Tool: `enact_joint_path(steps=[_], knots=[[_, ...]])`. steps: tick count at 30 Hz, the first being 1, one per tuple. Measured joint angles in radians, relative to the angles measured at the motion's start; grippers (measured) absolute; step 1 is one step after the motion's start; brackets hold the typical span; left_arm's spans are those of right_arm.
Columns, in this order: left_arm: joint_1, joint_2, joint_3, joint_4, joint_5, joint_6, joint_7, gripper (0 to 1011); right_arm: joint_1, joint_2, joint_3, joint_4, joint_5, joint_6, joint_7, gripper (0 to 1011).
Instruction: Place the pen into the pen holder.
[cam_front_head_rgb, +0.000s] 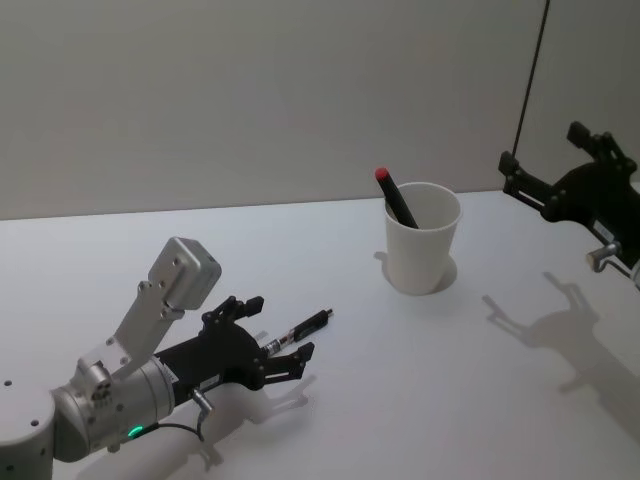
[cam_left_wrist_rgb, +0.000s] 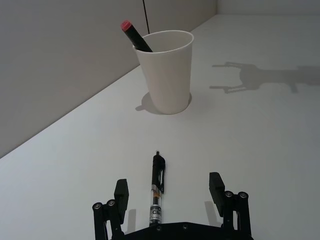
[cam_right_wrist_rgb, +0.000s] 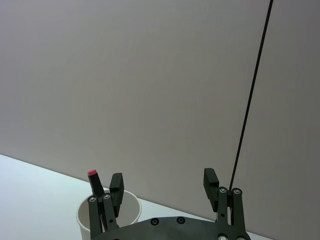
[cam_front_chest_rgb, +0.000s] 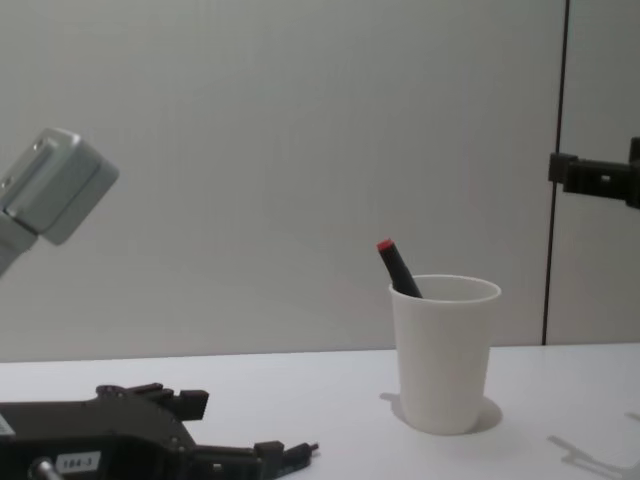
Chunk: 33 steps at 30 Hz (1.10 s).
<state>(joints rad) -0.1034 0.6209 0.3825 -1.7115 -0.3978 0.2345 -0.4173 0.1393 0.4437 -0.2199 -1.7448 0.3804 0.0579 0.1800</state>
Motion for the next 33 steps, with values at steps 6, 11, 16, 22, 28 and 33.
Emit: enact_joint_path(steps=[6,11,16,22,28,33], knots=[[-0.012,-0.005,-0.001,0.018,0.002,0.009,-0.026,1003,0.0,0.0,0.0,0.0,0.0,0.0,0.0,1002],[-0.02,-0.011,0.001,0.033,0.004,0.021,-0.046,1003,0.0,0.0,0.0,0.0,0.0,0.0,0.0,1002],[-0.024,-0.016,0.005,0.044,0.009,0.028,-0.057,1003,0.0,0.0,0.0,0.0,0.0,0.0,0.0,1002],[-0.028,-0.022,0.009,0.06,0.015,0.03,-0.06,1003,0.0,0.0,0.0,0.0,0.0,0.0,0.0,1002],[-0.032,-0.027,0.011,0.079,0.016,0.03,-0.062,1003,0.0,0.0,0.0,0.0,0.0,0.0,0.0,1002],[-0.035,-0.029,0.011,0.094,0.016,0.029,-0.066,1003,0.0,0.0,0.0,0.0,0.0,0.0,0.0,1002]])
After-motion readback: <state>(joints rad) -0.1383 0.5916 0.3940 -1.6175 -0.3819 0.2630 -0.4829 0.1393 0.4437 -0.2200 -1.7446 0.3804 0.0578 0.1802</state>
